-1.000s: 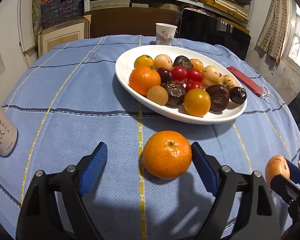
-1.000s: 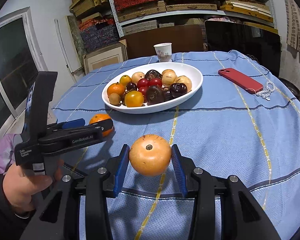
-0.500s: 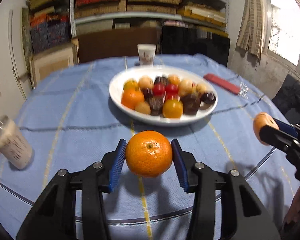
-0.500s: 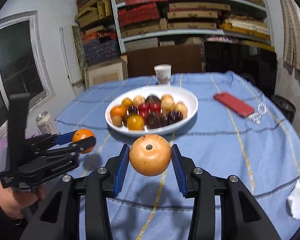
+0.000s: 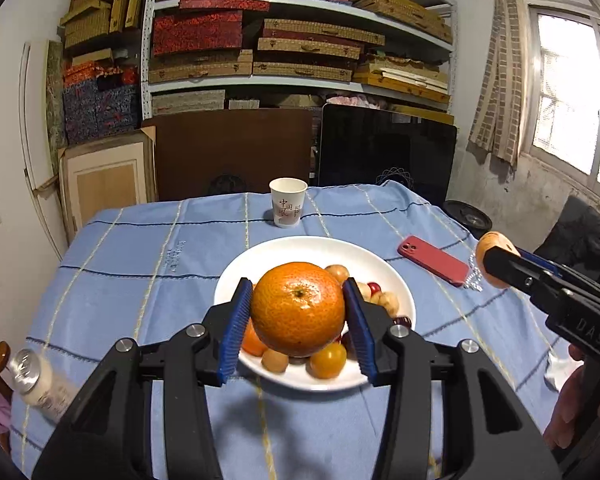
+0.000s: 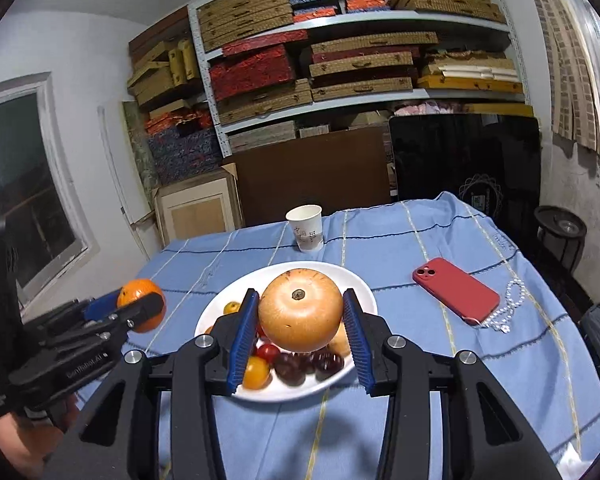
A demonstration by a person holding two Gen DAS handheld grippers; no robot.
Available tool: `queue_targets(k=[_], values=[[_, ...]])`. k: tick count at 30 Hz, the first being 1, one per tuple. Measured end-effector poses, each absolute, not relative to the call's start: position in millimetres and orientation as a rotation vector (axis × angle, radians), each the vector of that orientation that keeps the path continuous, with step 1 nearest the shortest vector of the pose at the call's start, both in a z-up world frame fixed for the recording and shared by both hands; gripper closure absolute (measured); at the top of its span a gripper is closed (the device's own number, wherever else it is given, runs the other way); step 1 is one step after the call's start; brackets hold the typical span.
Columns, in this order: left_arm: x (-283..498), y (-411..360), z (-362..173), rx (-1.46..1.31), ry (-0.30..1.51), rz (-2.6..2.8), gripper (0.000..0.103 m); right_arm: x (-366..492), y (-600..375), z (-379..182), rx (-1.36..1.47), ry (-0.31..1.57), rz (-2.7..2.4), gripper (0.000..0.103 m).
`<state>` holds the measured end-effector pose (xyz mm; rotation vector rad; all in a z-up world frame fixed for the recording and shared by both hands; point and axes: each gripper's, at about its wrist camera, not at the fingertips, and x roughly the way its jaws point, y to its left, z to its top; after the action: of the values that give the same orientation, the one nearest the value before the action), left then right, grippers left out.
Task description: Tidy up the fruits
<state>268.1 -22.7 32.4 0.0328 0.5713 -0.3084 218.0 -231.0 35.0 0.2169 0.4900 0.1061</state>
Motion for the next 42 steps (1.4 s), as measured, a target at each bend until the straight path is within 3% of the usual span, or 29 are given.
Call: queue_targets(k=[9,20,22,23,25,32,36,38,39,42], values=[[351,-49,-26,0.035,0.701,-0.279,0.058,299,-217,-13,0.187,0.612,0.129,0.06],[378,-45,-62,0.028,0.752,-0.278,0.056,332,-208,-53,0.162,0.686,0.134,0.06],[375,-46,-60,0.038,0.73,-0.267,0.032,332,-208,-53,0.148,0.682,0.135,0.06],[374,-45,-57,0.049,0.705,-0.248,0.031,331,-208,-51,0.141,0.671,0.13,0.057],[372,-40,-49,0.033,0.689,-0.248,0.028,327,-210,-45,0.13,0.639,0.112,0.037],[336,-30,-19,0.076,0.622,-0.226,0.026,300,-221,-23,0.183,0.601,0.122,0.036],[296,-22,-13,0.088,0.617,-0.219,0.011,264,-219,-17,0.139,0.585,0.135,0.036],[275,-16,-15,0.082,0.635,-0.214,0.005,244,-215,-17,0.119,0.585,0.143,0.029],[264,-14,-17,0.085,0.644,-0.213,0.005,230,-212,-18,0.103,0.589,0.146,0.021],[229,-8,-23,0.106,0.695,-0.185,0.005,188,-201,-18,0.059,0.571,0.156,0.015]])
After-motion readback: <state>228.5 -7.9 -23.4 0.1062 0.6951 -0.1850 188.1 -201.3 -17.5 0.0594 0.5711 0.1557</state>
